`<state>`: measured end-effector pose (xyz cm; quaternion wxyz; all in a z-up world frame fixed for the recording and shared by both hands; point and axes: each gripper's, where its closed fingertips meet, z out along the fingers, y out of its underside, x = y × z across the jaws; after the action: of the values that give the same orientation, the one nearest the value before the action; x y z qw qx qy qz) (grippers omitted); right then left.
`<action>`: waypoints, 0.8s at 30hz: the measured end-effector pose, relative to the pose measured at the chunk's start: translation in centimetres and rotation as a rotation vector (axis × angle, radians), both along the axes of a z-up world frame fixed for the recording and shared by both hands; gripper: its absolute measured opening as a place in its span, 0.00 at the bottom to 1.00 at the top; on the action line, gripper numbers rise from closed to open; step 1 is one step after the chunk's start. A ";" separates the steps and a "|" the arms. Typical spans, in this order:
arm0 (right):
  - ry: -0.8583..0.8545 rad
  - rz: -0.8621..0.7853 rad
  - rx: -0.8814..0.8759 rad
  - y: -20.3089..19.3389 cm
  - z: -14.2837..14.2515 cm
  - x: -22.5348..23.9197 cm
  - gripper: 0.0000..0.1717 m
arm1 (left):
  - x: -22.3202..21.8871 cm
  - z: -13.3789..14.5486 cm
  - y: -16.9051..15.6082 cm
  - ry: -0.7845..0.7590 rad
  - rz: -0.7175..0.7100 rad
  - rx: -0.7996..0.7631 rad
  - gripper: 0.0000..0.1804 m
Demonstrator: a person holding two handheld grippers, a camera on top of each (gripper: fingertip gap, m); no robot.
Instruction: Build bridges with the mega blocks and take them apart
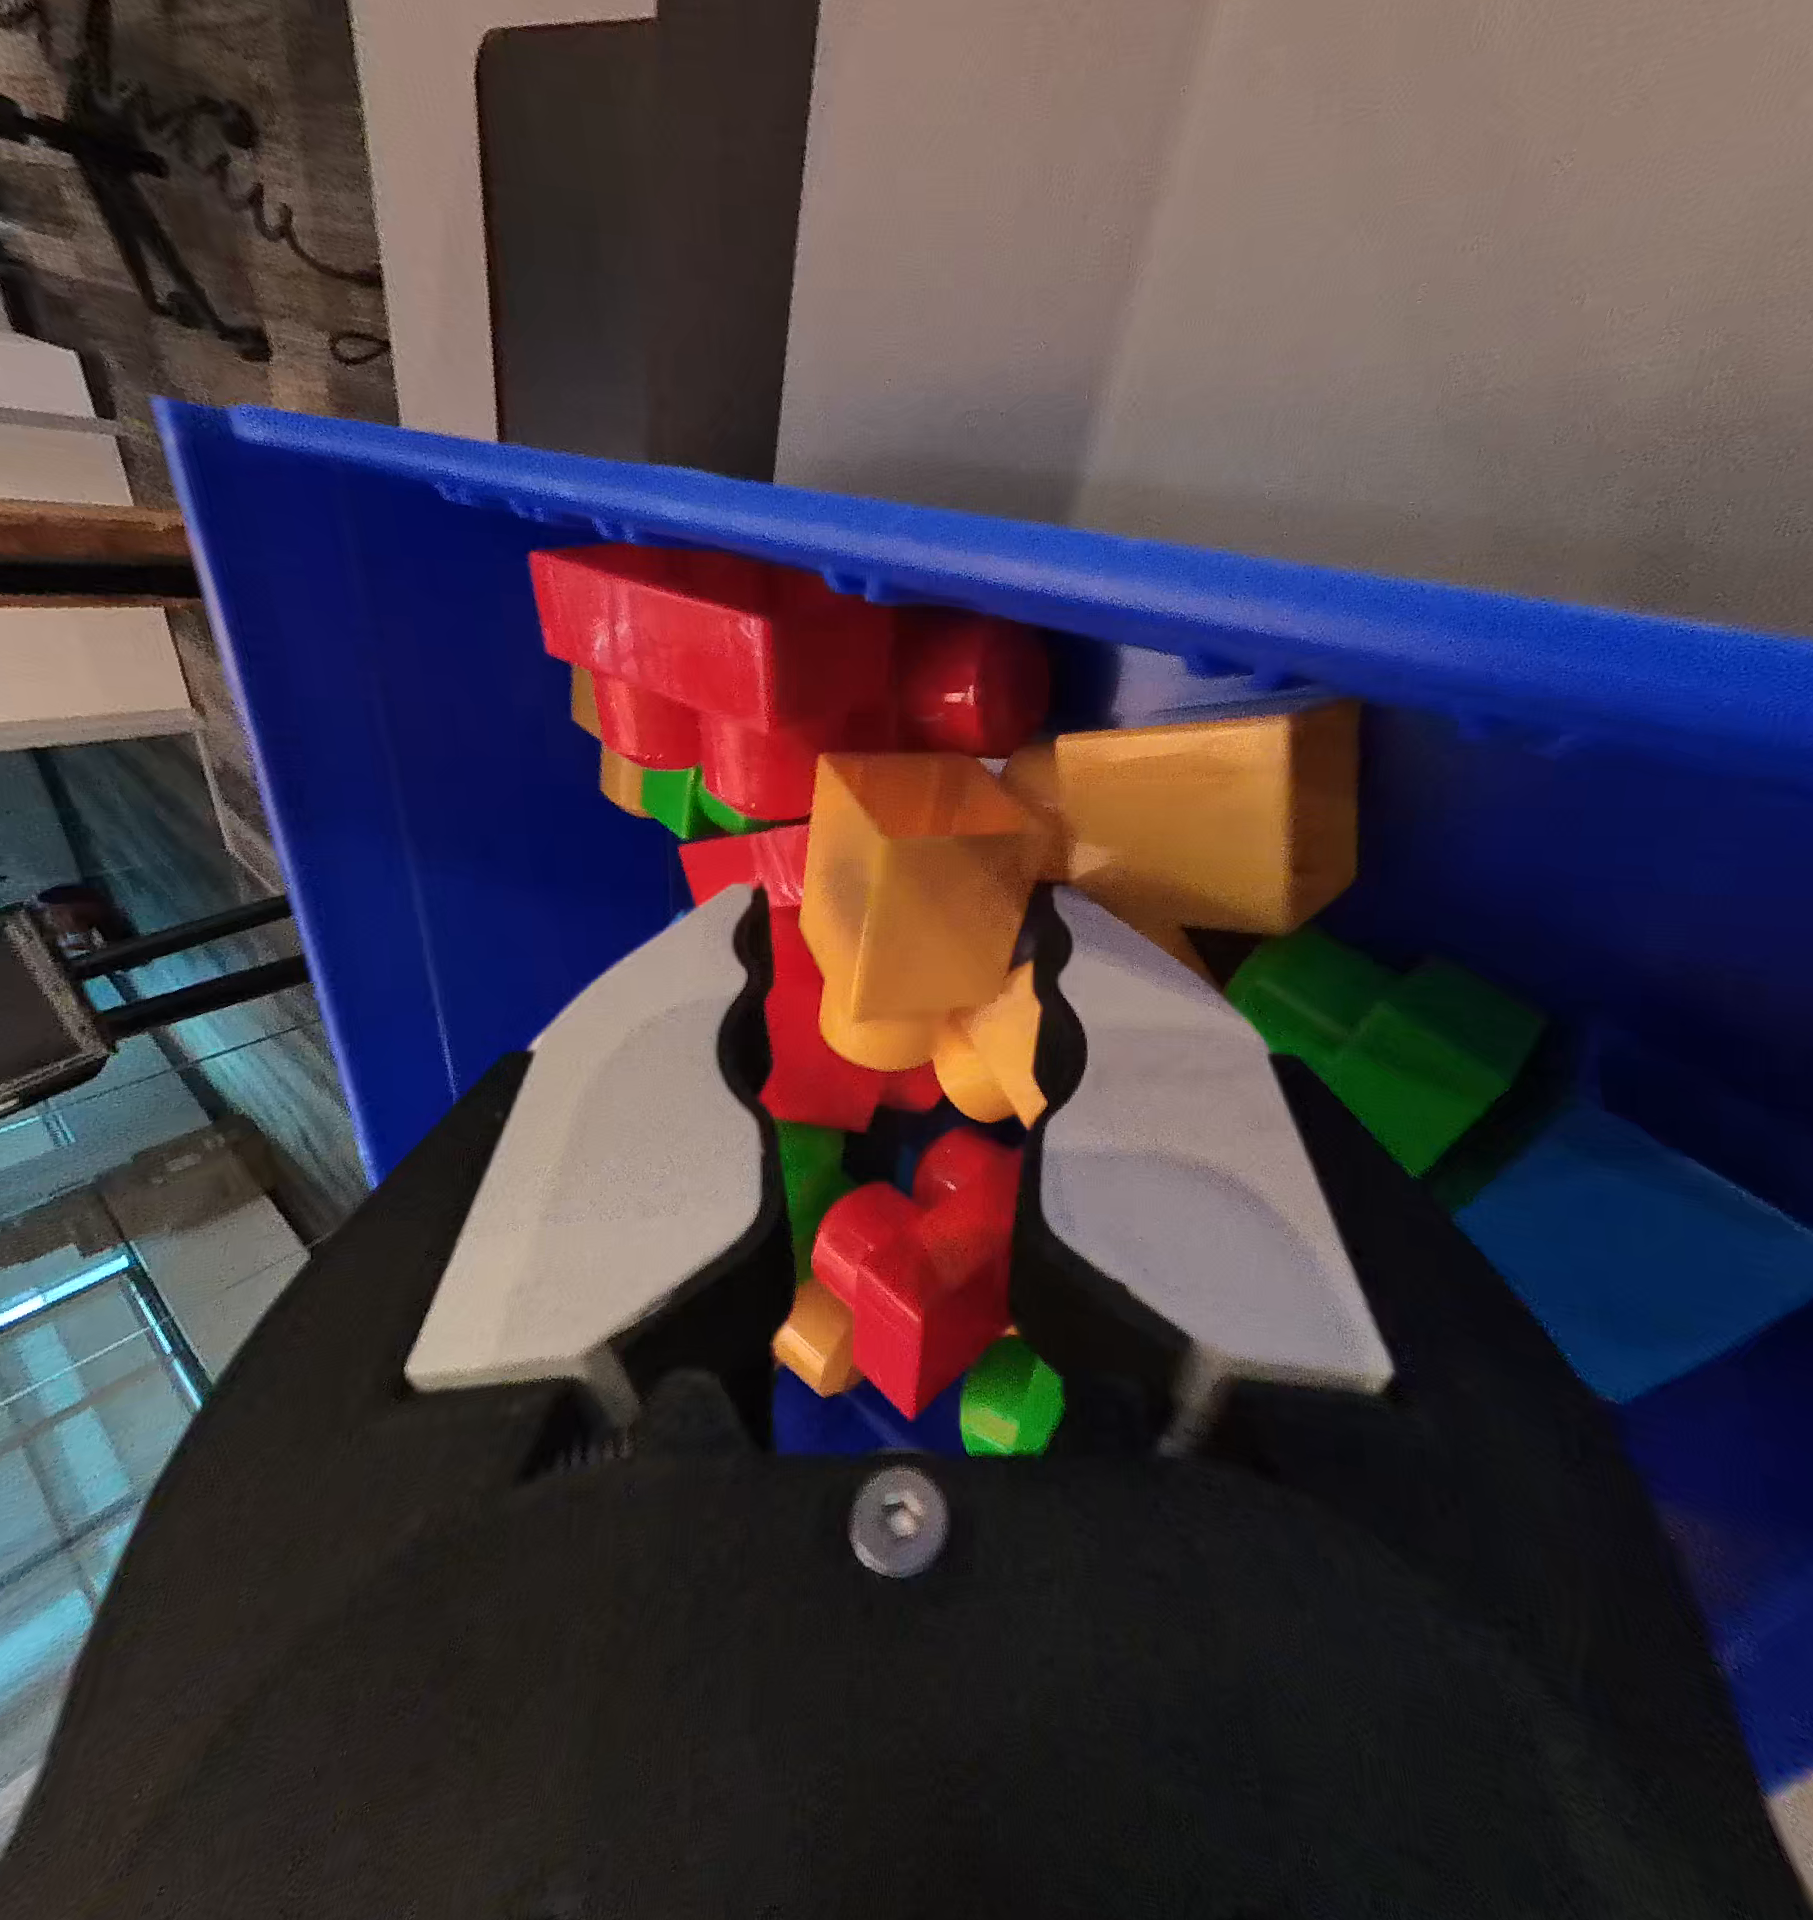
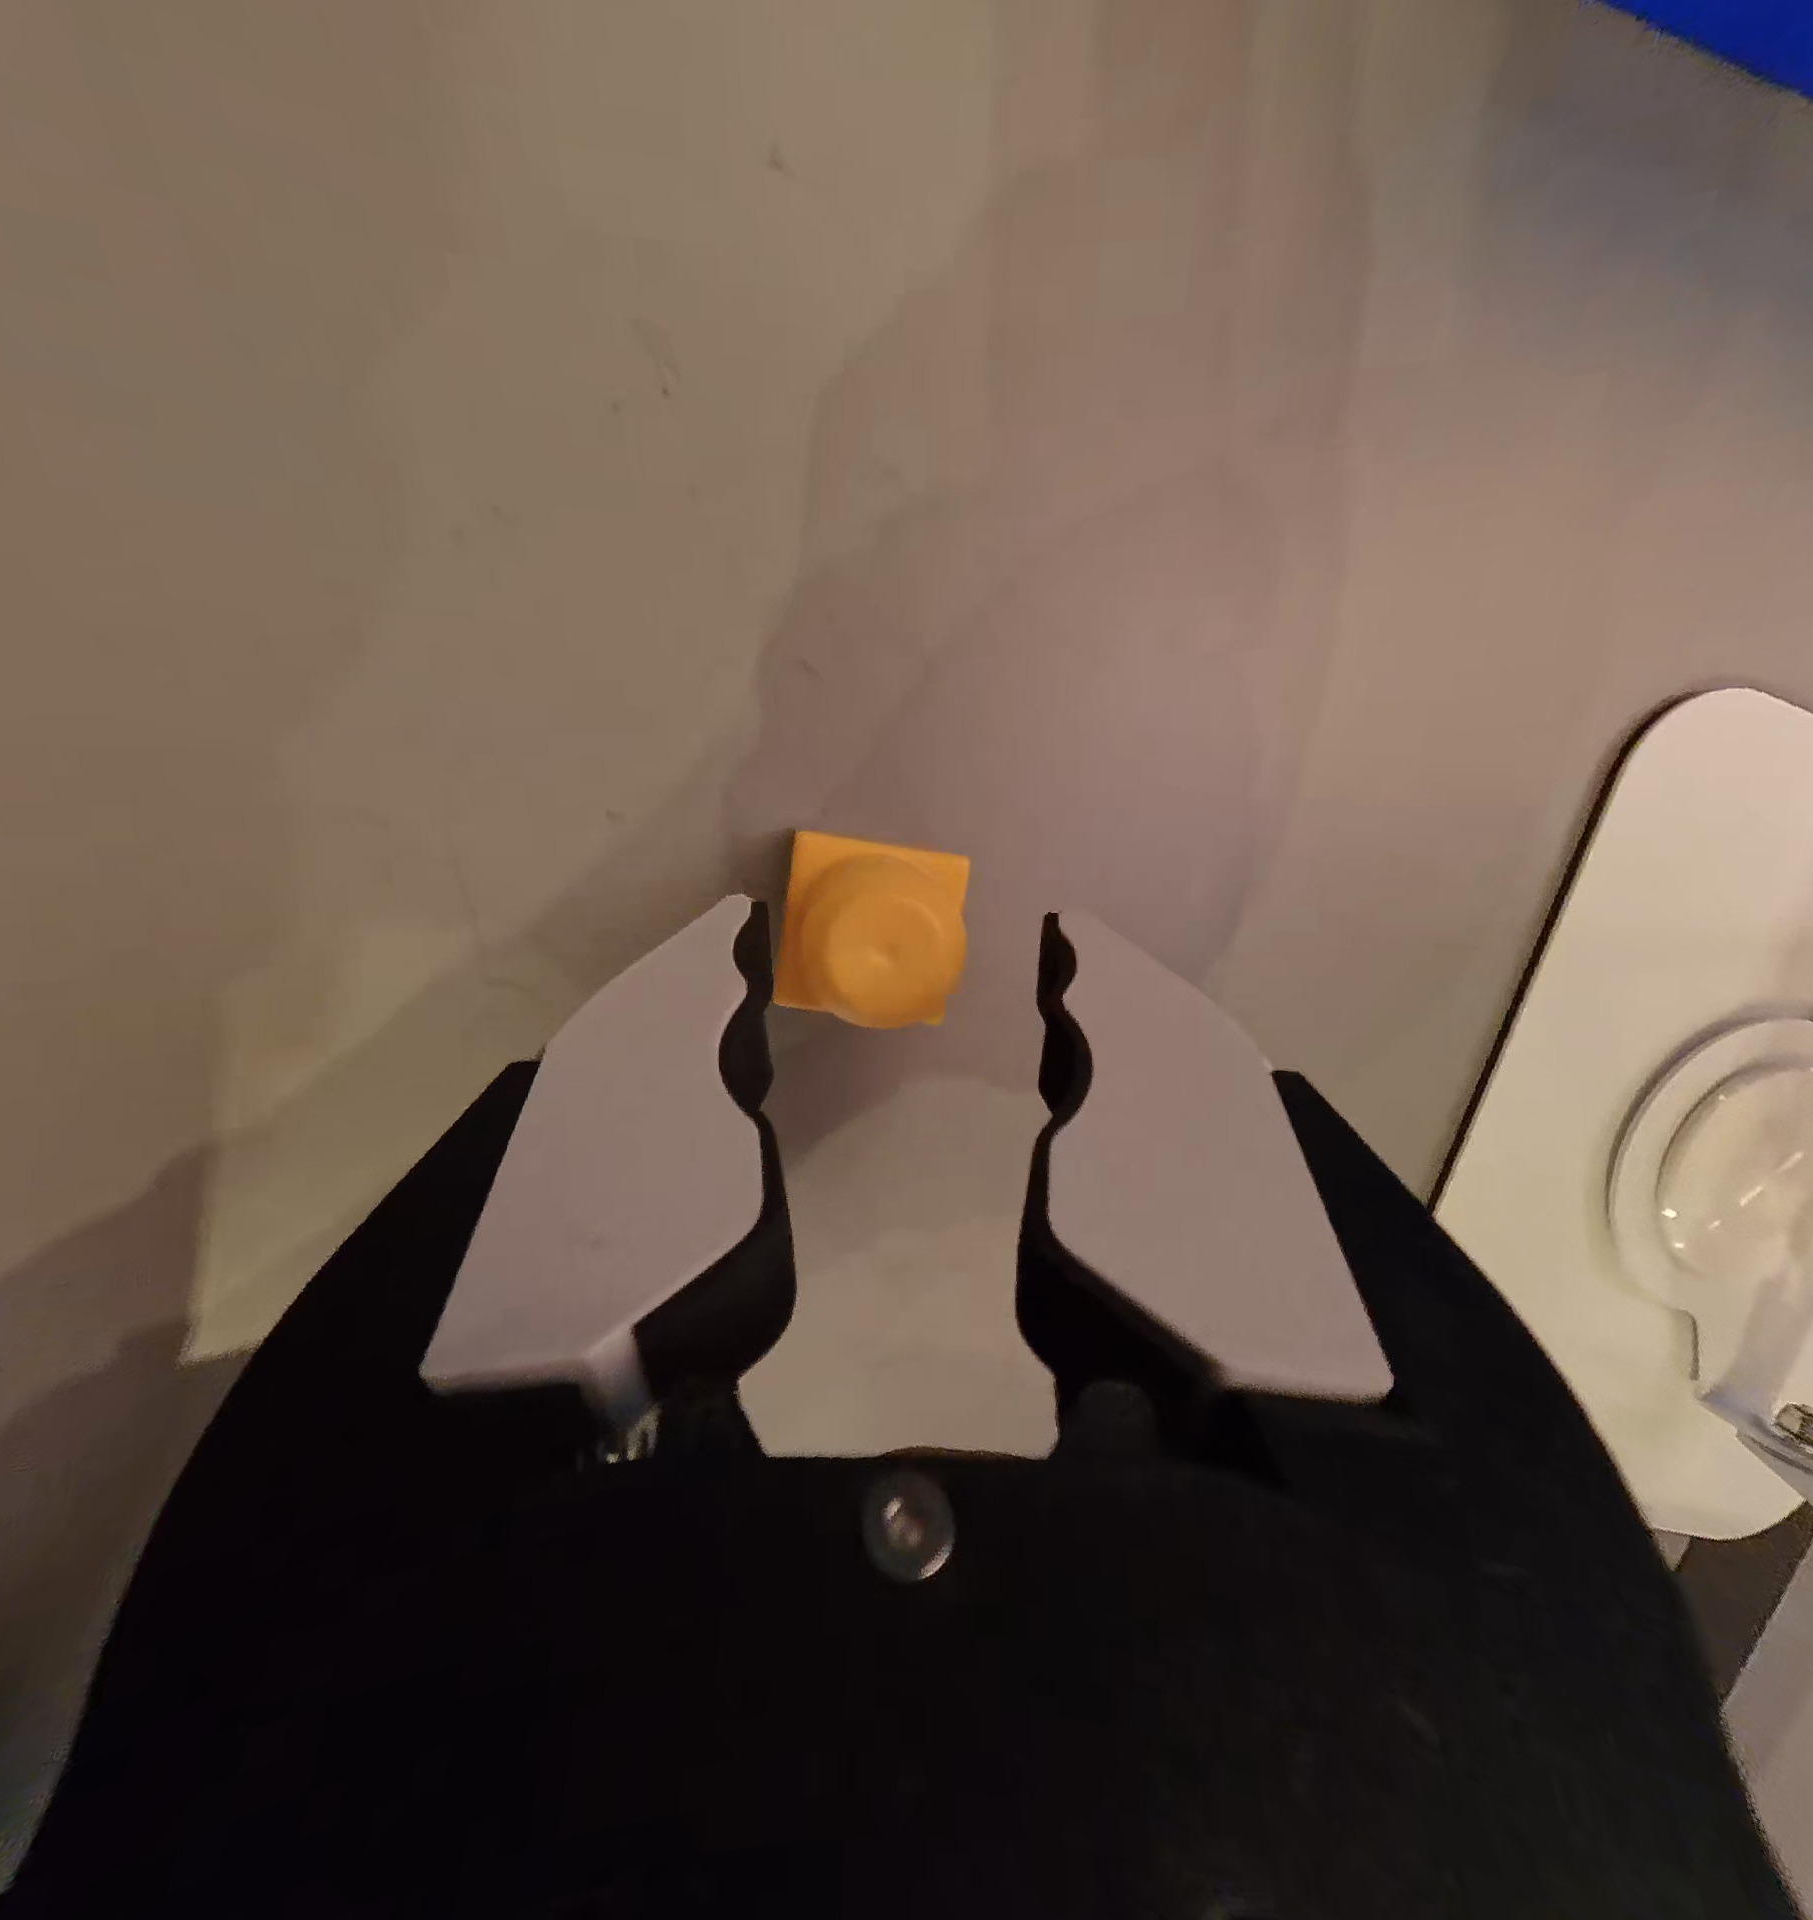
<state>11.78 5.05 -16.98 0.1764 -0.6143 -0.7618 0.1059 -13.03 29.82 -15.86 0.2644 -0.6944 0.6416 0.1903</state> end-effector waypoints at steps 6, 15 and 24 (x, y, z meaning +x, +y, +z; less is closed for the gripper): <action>0.023 0.001 -0.009 0.0 0.3 -0.1 0.27 | -0.3 -1.1 0.6 0.030 0.005 -0.078 0.21; 0.149 -0.039 -0.029 0.7 2.2 -0.8 0.27 | -0.6 1.0 0.6 -0.040 0.017 0.106 0.20; 0.528 -0.152 -0.208 2.4 7.4 -2.2 0.29 | 4.6 10.7 -7.2 -0.606 -0.106 0.213 0.20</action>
<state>9.60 7.44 -9.59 0.3121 -0.6354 -0.6266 0.3259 -8.43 22.57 -5.16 0.5242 -0.6534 0.5455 0.0269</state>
